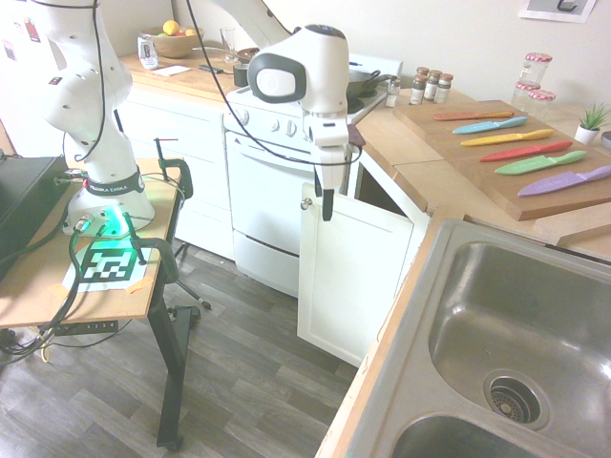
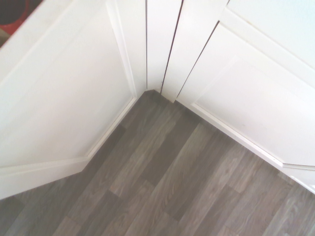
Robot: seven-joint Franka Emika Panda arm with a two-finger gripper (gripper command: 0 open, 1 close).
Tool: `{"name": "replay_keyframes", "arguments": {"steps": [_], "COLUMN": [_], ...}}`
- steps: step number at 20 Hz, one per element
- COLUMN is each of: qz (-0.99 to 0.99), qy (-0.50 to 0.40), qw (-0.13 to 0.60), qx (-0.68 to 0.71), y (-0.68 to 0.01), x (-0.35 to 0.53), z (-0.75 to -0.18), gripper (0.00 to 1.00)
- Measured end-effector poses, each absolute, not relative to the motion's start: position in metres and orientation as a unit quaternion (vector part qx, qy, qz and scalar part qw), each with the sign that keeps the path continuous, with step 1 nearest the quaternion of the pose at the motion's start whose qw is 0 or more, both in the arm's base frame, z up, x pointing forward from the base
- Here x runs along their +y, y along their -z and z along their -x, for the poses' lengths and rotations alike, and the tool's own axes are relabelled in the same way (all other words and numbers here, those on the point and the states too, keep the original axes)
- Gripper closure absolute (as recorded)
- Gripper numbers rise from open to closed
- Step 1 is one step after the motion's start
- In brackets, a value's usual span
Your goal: Close the cabinet
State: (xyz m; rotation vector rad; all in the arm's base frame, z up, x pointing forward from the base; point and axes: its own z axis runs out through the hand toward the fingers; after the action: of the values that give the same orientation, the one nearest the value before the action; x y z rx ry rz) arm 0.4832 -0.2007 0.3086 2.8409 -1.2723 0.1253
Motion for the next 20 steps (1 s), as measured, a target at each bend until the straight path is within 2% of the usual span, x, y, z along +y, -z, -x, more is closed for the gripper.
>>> {"name": "replay_keyframes", "arguments": {"steps": [8, 12, 20], "qz": [-0.913, -0.934, -0.967], "qy": [-0.018, -0.01, -0.014], "qw": [0.027, 0.046, 0.077], "qx": [-0.406, -0.355, -0.242], "y": [-0.233, -0.192, -0.196], "x": [-0.204, -0.201, -0.195], "z": [-0.491, -0.499, -0.517], "gripper": [0.0, 0.0, 0.0]}}
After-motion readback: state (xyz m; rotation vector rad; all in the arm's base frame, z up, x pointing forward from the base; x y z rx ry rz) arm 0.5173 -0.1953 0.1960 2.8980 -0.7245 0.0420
